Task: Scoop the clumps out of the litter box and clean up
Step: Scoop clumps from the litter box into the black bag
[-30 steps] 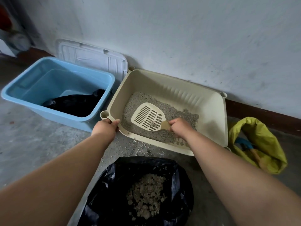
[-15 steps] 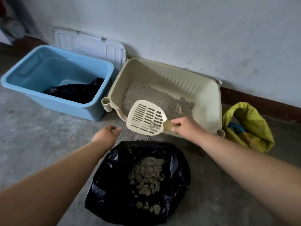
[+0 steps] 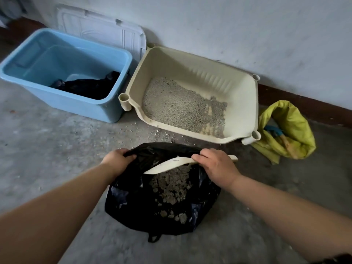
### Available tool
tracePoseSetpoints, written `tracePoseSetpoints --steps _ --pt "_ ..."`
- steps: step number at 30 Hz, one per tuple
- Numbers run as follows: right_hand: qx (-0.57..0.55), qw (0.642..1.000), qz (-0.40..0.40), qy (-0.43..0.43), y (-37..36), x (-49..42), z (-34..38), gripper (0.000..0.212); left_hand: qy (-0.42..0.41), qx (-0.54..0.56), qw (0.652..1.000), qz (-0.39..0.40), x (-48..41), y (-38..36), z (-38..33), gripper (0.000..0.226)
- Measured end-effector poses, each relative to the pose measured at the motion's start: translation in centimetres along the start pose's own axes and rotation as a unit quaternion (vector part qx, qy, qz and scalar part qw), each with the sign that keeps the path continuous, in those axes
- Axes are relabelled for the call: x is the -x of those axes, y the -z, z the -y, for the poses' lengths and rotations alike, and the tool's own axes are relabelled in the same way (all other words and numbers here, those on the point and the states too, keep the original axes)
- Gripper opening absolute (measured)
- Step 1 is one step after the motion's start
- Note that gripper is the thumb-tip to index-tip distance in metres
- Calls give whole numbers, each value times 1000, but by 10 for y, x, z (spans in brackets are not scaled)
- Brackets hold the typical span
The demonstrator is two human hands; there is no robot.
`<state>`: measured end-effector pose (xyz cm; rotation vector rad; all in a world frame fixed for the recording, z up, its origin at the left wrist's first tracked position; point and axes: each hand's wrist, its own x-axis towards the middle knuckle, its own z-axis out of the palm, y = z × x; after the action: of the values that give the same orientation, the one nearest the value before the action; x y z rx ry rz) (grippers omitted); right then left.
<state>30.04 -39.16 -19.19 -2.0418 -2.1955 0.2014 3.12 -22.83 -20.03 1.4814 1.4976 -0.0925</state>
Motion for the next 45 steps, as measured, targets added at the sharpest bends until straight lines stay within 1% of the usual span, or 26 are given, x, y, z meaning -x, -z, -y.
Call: tracePoseSetpoints --steps 2,6,9,11,13,14,16,17,19,21,22,23,27,31,34,37,40,41,43,44,45 --pt "20 999 -12 24 -2 0 -3 32 10 31 999 8 1 -1 2 16" --pt "6 1000 -26 3 1 -9 -8 33 19 69 997 15 0 -3 6 17" --pt "14 999 -36 25 6 -13 -8 34 19 85 996 19 1 -2 4 16" --pt "10 999 -39 31 9 -13 -10 30 19 94 995 19 2 -1 2 16" --pt "-12 999 -31 6 13 -16 -14 31 19 111 994 18 2 0 1 18" --pt "-26 999 -14 -19 16 -20 -14 33 26 131 991 22 2 0 2 20" --pt "-57 993 36 -99 23 -27 -13 36 42 163 985 34 3 0 2 23" --pt "-90 983 62 -147 27 -32 -12 40 47 168 984 41 3 1 2 25" --pt "-187 950 104 -227 34 -44 -6 47 43 158 986 43 3 4 0 27" --pt "-294 906 125 -278 36 -55 1 50 31 140 989 36 3 6 -1 22" --pt "-332 887 123 -296 38 -61 3 51 26 133 990 32 4 8 -2 19" --pt "-353 876 120 -307 41 -67 4 52 23 126 991 30 4 9 -1 17" --pt "-349 869 106 -334 56 -95 -4 60 14 121 992 27 5 9 2 18" --pt "-348 836 92 -413 57 -120 -24 57 7 117 993 19 7 10 -1 12" --pt "-355 796 75 -484 49 -130 -38 47 6 115 993 11 10 10 -3 11" --pt "-395 744 47 -537 38 -128 -35 38 3 103 995 6 11 8 -5 10" --pt "-425 716 25 -554 26 -126 -29 32 3 89 996 8 12 7 -5 18" --pt "-429 711 18 -557 24 -126 -29 31 6 84 996 9 12 7 -5 22" --pt "-449 690 6 -568 22 -126 -32 32 9 77 997 9 13 7 -5 27" --pt "-454 687 7 -568 23 -125 -31 32 10 77 997 9 14 7 -6 29" --pt "-451 694 12 -561 25 -124 -30 30 11 78 997 9 15 7 -7 31"
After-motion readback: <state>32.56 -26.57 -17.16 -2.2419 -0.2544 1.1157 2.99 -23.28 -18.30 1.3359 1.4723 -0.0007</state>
